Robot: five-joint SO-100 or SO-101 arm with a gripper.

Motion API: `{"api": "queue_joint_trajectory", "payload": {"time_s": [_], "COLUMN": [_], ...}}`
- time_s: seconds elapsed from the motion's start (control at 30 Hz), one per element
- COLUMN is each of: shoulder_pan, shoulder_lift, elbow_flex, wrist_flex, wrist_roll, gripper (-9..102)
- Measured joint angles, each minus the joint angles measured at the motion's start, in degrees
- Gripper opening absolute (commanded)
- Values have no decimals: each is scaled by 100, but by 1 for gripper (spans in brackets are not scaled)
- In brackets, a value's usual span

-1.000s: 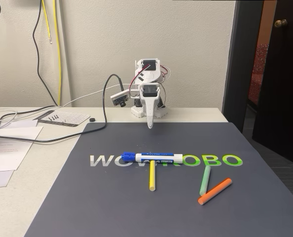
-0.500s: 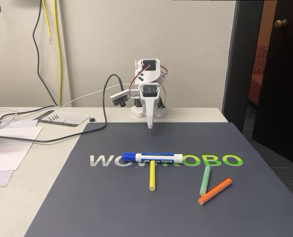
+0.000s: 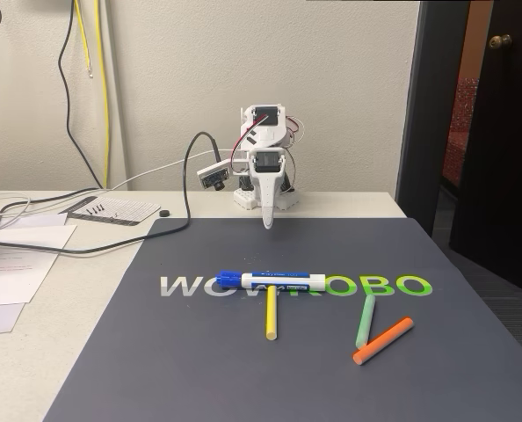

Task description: Pick up the blue marker.

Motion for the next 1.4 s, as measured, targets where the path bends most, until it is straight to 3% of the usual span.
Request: {"api": "queue_joint_trajectory", "payload": {"time_s": [0.6, 0.73, 0.87, 1.0, 1.2, 1.4], "shoulder_pan": [0, 53, 79, 211, 26, -193], "shoulder_lift": [0, 0, -132, -2224, -6363, -9246], "elbow_flex": [0, 0, -44, -1354, -5019, -8007], "wrist_flex": [-44, -123, -457, -633, 633, 1415], "wrist_roll": [237, 308, 308, 281, 325, 483], "gripper": [0, 10, 6, 2, 2, 1]}}
